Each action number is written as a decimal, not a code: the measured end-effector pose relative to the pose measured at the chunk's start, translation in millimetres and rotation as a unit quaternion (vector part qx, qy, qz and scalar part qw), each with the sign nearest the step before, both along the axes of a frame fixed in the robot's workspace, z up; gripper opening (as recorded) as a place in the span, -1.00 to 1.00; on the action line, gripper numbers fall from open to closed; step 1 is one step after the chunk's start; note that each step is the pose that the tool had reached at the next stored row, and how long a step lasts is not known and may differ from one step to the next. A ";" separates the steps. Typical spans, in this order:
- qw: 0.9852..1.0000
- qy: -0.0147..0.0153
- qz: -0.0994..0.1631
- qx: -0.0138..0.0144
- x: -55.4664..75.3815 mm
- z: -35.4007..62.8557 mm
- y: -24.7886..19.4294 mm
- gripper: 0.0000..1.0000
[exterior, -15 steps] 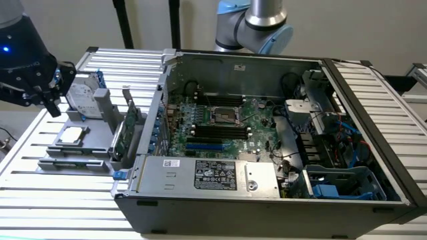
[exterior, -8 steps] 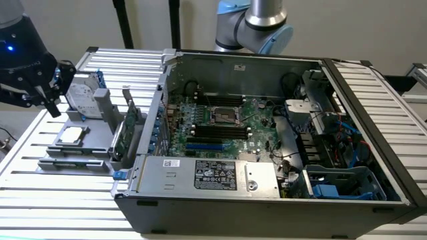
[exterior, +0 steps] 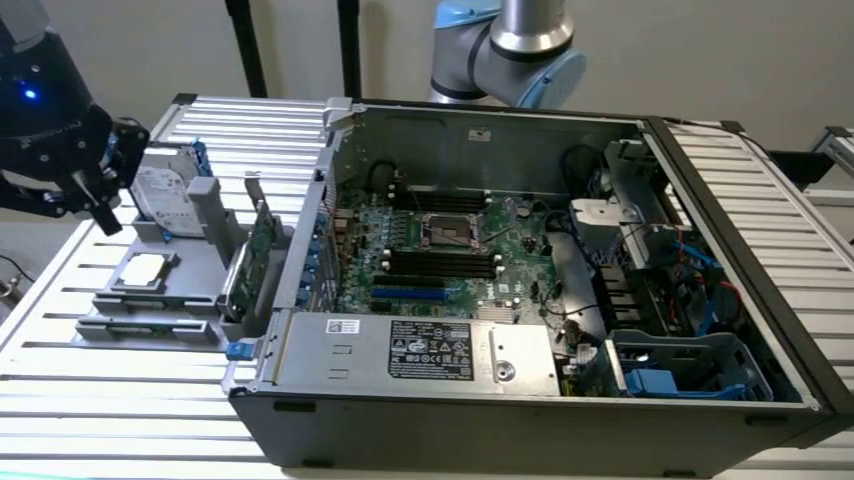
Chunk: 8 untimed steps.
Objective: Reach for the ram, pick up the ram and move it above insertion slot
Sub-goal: 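Pick up the ram and move it above insertion slot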
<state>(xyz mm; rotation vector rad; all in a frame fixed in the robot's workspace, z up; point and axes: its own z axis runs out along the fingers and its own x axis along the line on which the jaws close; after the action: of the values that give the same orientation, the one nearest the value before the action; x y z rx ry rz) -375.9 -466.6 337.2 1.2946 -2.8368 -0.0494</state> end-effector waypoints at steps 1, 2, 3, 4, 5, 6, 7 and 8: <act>1.000 0.000 0.009 0.000 0.0 0.0 0.0 -0.79; 1.000 0.000 0.019 0.000 0.0 0.0 0.0 -0.79; 1.000 0.000 0.027 0.000 0.0 0.0 0.0 -0.79; 0.999 0.000 0.036 0.000 0.0 0.0 0.0 -0.79; 0.999 0.000 0.045 0.000 0.0 0.0 0.0 -0.79; 0.999 0.000 0.054 0.000 0.0 0.0 0.0 -0.79; 0.998 0.000 0.063 0.000 0.0 0.0 0.0 -0.79; 0.997 0.000 0.073 0.000 0.0 0.0 0.0 -0.79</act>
<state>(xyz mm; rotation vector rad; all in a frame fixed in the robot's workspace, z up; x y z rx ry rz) -375.9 -466.6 337.2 1.4968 -2.7329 -0.0466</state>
